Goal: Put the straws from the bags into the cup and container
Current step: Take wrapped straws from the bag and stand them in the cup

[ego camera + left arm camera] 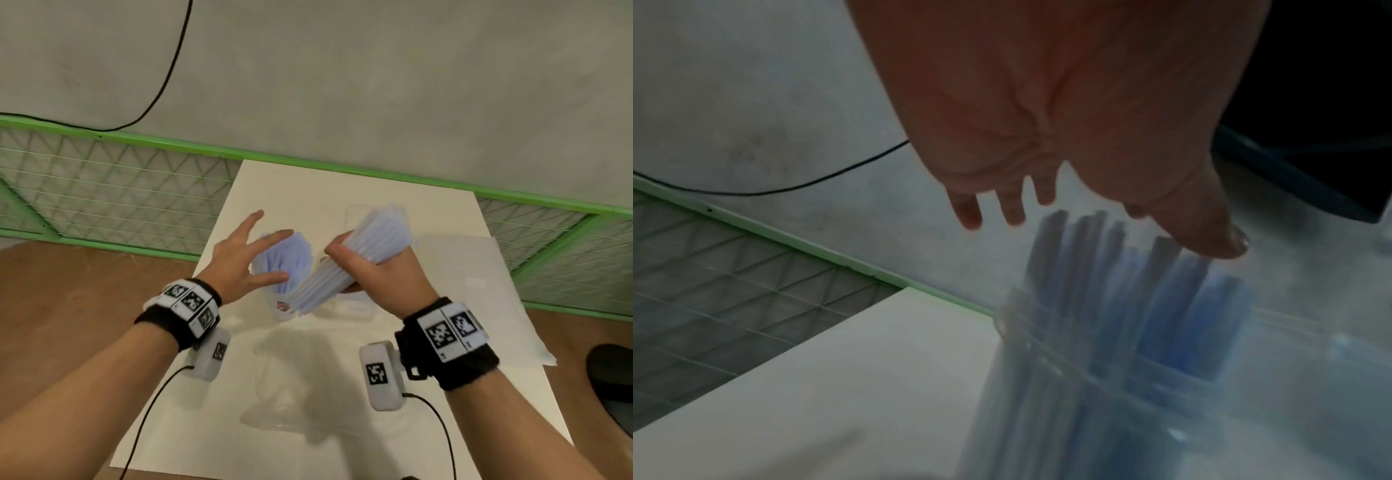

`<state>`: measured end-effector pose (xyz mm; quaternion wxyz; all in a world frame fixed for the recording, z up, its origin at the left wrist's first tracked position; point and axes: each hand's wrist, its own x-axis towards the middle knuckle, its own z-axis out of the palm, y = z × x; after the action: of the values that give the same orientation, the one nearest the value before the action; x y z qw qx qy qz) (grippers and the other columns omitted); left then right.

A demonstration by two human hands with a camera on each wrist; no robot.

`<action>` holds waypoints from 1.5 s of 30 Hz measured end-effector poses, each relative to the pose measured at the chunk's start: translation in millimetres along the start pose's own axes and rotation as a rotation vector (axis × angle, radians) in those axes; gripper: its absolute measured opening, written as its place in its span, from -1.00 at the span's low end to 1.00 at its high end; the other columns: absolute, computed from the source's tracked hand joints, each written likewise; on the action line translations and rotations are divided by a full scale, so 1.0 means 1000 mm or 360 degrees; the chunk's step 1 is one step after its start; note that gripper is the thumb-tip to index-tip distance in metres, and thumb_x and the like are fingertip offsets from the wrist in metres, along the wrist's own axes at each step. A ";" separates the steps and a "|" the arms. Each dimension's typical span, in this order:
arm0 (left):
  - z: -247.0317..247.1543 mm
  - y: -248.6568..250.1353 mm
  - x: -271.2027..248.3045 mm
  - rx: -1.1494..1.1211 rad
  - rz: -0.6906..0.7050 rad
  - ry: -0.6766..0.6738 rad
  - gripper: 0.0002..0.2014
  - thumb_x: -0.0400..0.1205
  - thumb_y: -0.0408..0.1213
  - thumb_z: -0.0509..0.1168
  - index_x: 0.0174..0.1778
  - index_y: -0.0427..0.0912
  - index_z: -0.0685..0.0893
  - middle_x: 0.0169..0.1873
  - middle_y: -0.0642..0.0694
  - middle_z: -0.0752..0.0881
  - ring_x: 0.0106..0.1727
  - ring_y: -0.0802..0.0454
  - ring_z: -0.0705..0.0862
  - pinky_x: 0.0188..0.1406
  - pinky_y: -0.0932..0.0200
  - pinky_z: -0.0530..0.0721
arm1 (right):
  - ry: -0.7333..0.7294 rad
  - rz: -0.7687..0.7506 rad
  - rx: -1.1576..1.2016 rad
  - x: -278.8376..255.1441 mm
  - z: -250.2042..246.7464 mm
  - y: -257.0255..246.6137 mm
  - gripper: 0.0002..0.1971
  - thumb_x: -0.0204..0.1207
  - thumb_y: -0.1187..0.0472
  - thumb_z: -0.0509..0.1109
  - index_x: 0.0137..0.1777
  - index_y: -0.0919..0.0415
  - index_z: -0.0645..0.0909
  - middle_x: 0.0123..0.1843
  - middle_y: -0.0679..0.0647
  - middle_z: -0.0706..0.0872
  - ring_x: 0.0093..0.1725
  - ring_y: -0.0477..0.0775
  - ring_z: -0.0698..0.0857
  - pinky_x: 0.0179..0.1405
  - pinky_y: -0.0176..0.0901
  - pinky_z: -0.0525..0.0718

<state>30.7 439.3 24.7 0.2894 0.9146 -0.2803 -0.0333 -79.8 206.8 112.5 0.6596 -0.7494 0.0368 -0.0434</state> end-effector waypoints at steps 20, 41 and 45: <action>-0.015 -0.015 0.016 -0.0652 0.0057 0.0056 -0.67 0.81 -0.11 0.07 0.48 0.22 0.50 0.54 0.19 0.44 0.54 0.39 0.32 0.44 0.59 0.19 | -0.0216 -0.0068 -0.1097 0.070 0.063 0.046 -0.51 0.36 -0.23 0.54 0.21 0.02 0.67 0.24 -0.02 0.66 0.28 -0.03 0.55 0.30 0.07 0.55; 0.005 0.009 -0.020 -0.0461 0.0292 0.0588 -0.72 0.67 -0.38 0.34 0.28 -0.13 0.75 0.19 0.09 0.76 0.19 0.16 0.74 0.24 0.30 0.64 | -0.0051 -0.0556 -0.0957 0.024 0.073 0.070 -0.60 0.74 0.29 0.19 0.56 0.13 0.46 0.48 -0.02 0.60 0.41 -0.14 0.55 0.36 -0.62 0.32; 0.017 0.001 -0.025 -0.0171 0.0227 0.0655 -0.70 0.68 -0.20 0.22 0.22 -0.13 0.77 0.06 -0.05 0.84 0.07 0.00 0.74 0.24 0.10 0.65 | -0.0015 -0.0676 -0.1120 0.028 0.076 0.081 -0.60 0.70 0.16 0.15 0.49 0.20 0.55 0.38 0.10 0.69 0.29 0.01 0.63 0.32 -0.42 0.39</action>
<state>5.0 443.1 8.7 0.3904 0.8634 -0.2771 0.1595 -42.8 268.4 22.6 0.3395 -0.9205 -0.1091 -0.1601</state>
